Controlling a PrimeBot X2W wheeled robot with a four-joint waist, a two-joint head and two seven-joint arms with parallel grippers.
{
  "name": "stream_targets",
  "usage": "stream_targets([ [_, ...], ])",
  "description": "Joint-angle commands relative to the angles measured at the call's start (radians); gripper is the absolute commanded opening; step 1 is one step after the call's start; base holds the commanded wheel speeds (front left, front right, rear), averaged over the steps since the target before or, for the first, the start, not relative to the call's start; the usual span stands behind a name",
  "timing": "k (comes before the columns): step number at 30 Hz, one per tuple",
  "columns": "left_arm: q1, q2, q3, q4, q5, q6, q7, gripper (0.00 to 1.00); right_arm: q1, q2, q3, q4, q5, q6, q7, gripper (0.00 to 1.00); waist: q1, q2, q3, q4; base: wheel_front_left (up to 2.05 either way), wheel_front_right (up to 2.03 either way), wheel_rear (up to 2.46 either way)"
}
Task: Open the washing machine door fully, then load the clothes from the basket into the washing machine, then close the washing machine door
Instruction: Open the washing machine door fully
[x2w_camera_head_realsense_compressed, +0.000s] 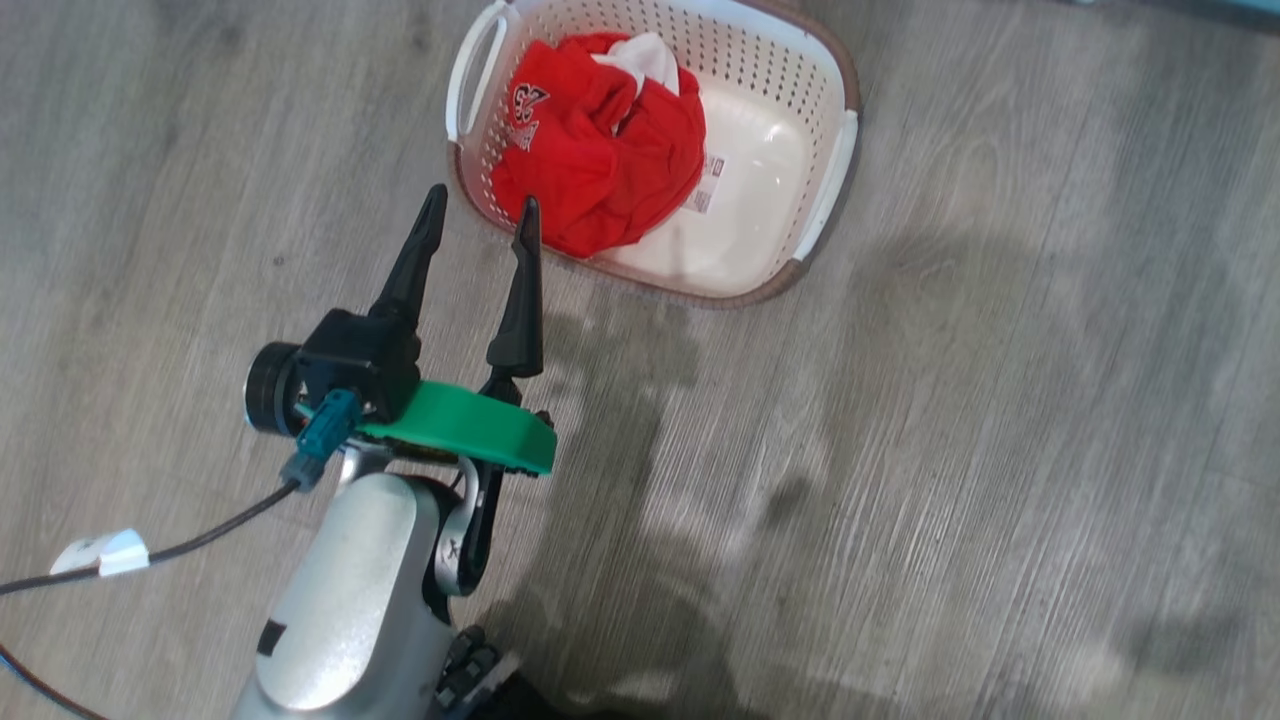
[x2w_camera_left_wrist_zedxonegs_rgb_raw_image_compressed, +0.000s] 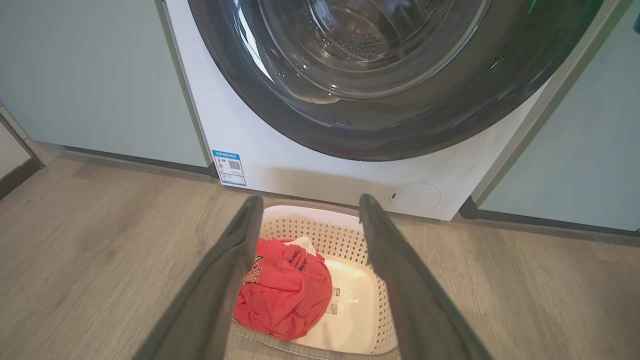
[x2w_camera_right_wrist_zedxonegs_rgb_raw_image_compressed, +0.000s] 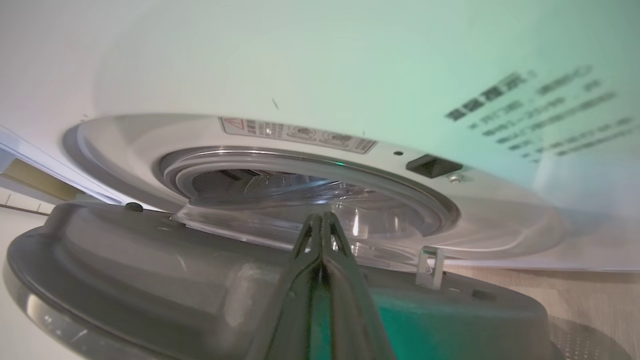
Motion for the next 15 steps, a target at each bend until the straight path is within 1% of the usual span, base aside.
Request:
stream_targets([
  [1, 0.008, 0.014, 0.033, -0.029, -0.004, 0.006, -0.013, 1.00, -0.013, 0.041, 0.002, -0.034, 0.018, 0.001, 0.023, 0.00, 0.0000, -0.0001, -0.013, 0.003, 0.00, 0.00, 0.00],
  [10, 0.043, 0.014, 0.031, -0.017, 0.005, 0.008, -0.013, 1.00, 0.143, 0.065, -0.015, -0.091, 0.131, 0.001, 0.116, 0.00, 0.0000, -0.0001, -0.106, 0.008, 0.00, 0.00, 0.00],
  [15, 0.068, 0.014, 0.029, -0.013, 0.011, 0.009, -0.013, 1.00, 0.236, 0.083, -0.024, -0.130, 0.191, 0.001, 0.142, 0.00, 0.0000, -0.0001, -0.166, 0.015, 0.00, 0.00, 0.00],
])
